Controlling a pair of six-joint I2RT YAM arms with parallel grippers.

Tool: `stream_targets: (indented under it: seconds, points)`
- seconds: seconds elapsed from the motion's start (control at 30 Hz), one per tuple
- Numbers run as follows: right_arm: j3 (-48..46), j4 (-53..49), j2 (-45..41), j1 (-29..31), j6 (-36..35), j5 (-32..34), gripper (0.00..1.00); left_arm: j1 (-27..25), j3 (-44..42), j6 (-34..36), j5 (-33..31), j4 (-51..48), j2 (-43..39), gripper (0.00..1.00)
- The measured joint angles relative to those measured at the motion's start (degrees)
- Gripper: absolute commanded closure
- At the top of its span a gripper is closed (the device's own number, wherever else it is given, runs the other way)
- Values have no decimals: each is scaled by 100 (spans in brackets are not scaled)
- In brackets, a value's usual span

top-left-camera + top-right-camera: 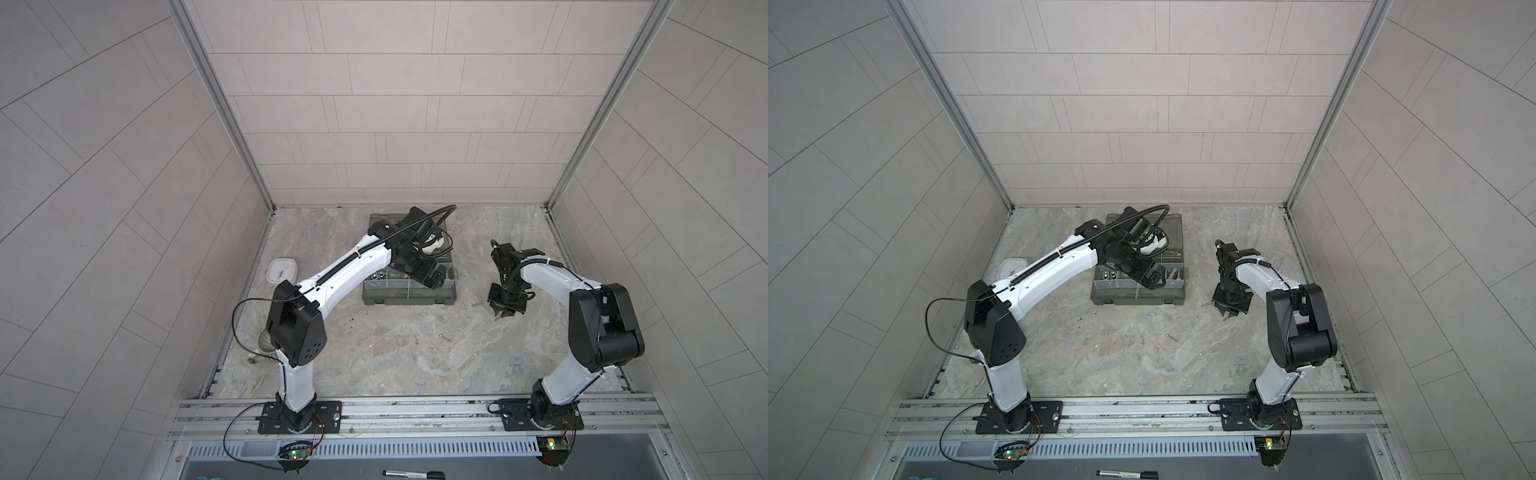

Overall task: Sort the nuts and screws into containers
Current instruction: 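Move the right gripper back to the screws while the left reaches over the box, then close the right gripper on another silver screw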

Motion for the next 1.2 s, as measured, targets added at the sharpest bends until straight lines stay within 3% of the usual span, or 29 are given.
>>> stream_targets:
  seconds: [0.7, 1.1, 1.2]
  points:
    - [-343, 638, 0, -216, 142, -94, 78, 13, 59, 177, -374, -208, 7, 0]
    - [-514, 789, 111, -219, 232, -221, 83, 13, 63, 192, -455, -284, 66, 0]
    - [-533, 837, 107, -219, 262, -256, 93, 13, 63, 190, -461, -286, 66, 0]
